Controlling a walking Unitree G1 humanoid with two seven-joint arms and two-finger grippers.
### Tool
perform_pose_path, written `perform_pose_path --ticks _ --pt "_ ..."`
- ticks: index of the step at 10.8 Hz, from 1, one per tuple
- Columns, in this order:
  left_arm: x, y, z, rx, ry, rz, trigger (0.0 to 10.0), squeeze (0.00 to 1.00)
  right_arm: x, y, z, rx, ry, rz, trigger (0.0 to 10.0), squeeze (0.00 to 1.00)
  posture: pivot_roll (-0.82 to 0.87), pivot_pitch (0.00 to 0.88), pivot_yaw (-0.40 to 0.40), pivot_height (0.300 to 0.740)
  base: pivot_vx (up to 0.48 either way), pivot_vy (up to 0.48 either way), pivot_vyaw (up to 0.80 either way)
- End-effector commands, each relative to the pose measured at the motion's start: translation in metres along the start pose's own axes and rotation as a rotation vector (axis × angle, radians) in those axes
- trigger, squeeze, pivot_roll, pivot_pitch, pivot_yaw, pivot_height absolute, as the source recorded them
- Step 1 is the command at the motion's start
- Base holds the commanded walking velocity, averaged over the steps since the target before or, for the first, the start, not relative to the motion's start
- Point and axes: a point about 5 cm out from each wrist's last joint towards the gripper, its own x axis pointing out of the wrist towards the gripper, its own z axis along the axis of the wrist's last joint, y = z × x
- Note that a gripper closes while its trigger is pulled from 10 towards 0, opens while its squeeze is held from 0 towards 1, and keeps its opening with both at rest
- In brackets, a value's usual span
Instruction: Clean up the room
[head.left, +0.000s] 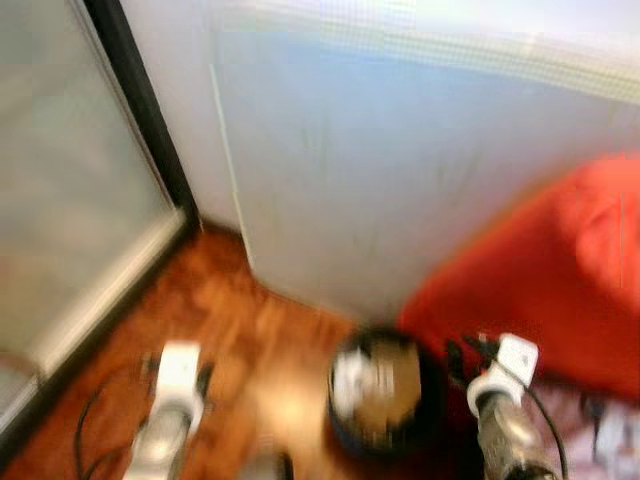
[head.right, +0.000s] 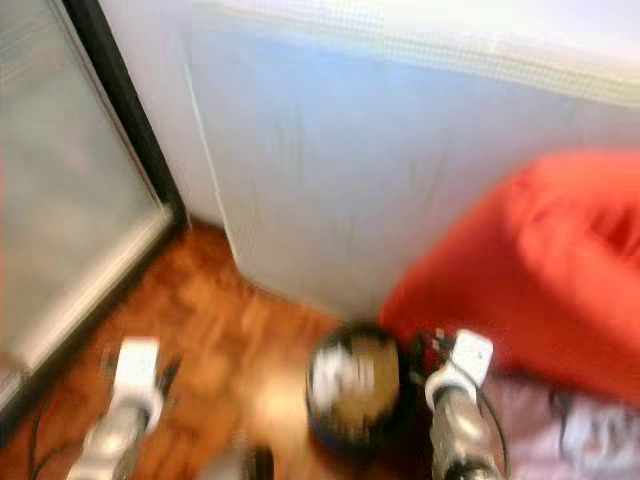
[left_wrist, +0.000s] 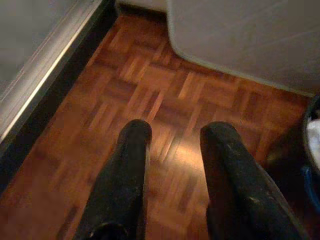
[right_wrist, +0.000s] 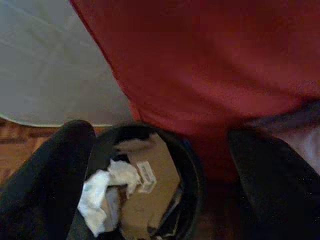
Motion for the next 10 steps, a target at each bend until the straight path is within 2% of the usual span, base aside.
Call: perform_pose_path --ticks 1,2,3,5,7,8,10 --pt "-0.012 0.003 -0.033 0.004 0.154 0.019 10.0 0.00 -0.007 -0.007 -0.021 -0.003 0.090 -0.030 10.0 0.00 0.20 0.000 -0.021 0.740 0.000 0.000 0.00" --pt "-0.030 0.010 -0.067 -0.015 0.303 0.056 10.0 0.00 -0.019 -0.022 -0.045 -0.057 0.195 -0.084 10.0 0.00 0.18 0.000 -0.014 0.740 0.000 0.000 0.00" --pt "-0.036 0.013 -0.075 -0.042 0.331 0.079 10.0 0.00 -0.030 -0.039 -0.059 -0.042 0.245 -0.150 10.0 0.00 0.17 0.000 -0.013 0.740 0.000 0.000 0.00" --pt "-0.035 0.011 -0.075 -0.032 0.334 0.069 10.0 0.00 -0.049 -0.060 -0.084 -0.070 0.362 -0.225 10.0 0.00 0.17 0.000 -0.005 0.740 0.000 0.000 0.00" --pt "-0.025 0.007 -0.063 0.005 0.299 0.034 10.0 0.00 -0.057 -0.065 -0.094 -0.075 0.400 -0.242 10.0 0.00 0.16 0.000 0.002 0.740 0.000 0.000 0.00" --pt "-0.022 0.004 -0.058 0.010 0.286 0.024 10.0 0.00 -0.055 -0.060 -0.093 -0.060 0.389 -0.239 10.0 0.00 0.15 0.000 0.002 0.740 0.000 0.000 0.00" --pt "-0.025 0.001 -0.063 0.015 0.304 0.010 10.0 0.00 -0.049 -0.051 -0.087 -0.048 0.363 -0.195 10.0 0.00 0.14 0.000 0.003 0.740 0.000 0.000 0.00"
